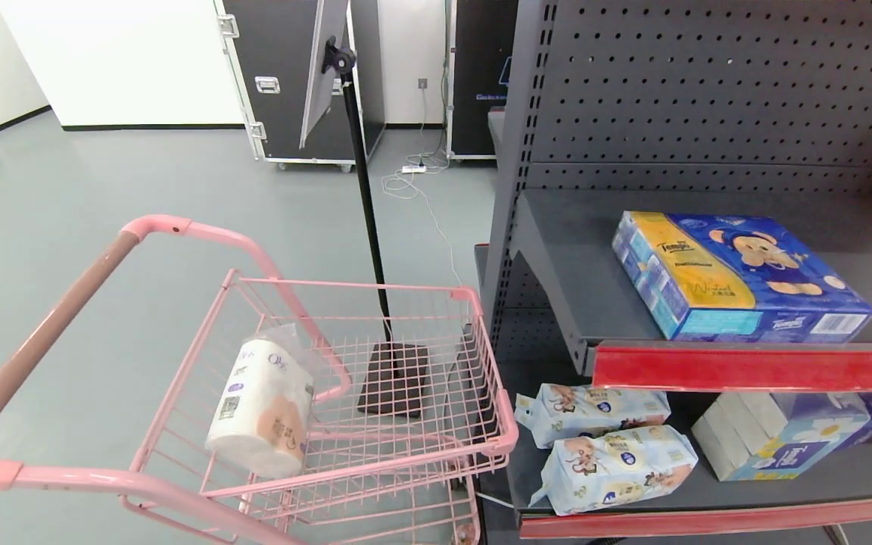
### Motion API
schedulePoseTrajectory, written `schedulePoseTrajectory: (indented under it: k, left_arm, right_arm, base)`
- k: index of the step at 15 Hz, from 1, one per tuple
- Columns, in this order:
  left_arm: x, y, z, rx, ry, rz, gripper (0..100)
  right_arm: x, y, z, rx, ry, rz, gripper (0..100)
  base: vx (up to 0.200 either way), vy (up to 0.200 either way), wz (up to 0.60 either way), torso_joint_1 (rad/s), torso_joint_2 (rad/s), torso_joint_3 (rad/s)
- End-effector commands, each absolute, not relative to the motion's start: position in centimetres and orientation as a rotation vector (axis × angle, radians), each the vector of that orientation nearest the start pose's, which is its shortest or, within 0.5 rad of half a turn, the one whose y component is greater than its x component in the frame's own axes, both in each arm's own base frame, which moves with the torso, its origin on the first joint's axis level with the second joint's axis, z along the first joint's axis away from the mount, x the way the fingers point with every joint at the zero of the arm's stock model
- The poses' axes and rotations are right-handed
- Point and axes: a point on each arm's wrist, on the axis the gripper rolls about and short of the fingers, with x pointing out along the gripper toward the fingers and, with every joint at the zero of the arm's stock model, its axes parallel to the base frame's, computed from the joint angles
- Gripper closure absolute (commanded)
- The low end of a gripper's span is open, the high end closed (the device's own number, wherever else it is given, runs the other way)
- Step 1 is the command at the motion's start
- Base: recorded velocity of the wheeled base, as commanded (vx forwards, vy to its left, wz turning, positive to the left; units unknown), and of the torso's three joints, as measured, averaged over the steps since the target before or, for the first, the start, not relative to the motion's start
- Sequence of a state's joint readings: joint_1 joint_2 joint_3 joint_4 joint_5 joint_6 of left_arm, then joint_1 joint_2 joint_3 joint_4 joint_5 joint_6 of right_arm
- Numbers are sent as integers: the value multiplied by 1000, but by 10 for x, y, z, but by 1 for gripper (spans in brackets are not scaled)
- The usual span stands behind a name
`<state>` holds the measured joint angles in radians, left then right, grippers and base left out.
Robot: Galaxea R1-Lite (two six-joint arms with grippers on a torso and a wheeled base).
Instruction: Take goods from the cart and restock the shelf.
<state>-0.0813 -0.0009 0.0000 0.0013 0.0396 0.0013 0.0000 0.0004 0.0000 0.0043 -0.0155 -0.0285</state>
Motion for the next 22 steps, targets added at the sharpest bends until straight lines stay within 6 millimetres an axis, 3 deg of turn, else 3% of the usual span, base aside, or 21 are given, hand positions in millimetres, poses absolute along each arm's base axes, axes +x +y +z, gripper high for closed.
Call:
schedulePoseTrajectory:
  k: [1,9,19,20,21,22]
  left_arm:
    - [-23,3,75,2,1,-41,0]
    - [-23,3,75,2,1,-41,0]
    - [-24,2,81,55,-32,-56,0]
    - [-37,4,151,6,-214,-142,0]
    - [-24,3,177,-35,-151,-179,0]
    - [-2,0,223,-59,-106,-220,0]
  right_arm:
    - [-23,0,75,-29,6,-15,0]
    - [-23,0,75,-28,6,-15,0]
    - [-23,0,75,-29,6,-18,0]
    - [-23,0,75,-28,6,-18,0]
    - [-23,0,75,-28,6,-18,0]
    - [-23,0,75,-28,6,-18,0]
  base:
    - [0,0,0,-168,549,378]
    - [0,0,0,-132,472,342]
    - [0,0,0,-6,21,18]
    - [0,0,0,0,0,0]
    - [0,0,0,0,0,0]
    - [0,0,0,0,0,0]
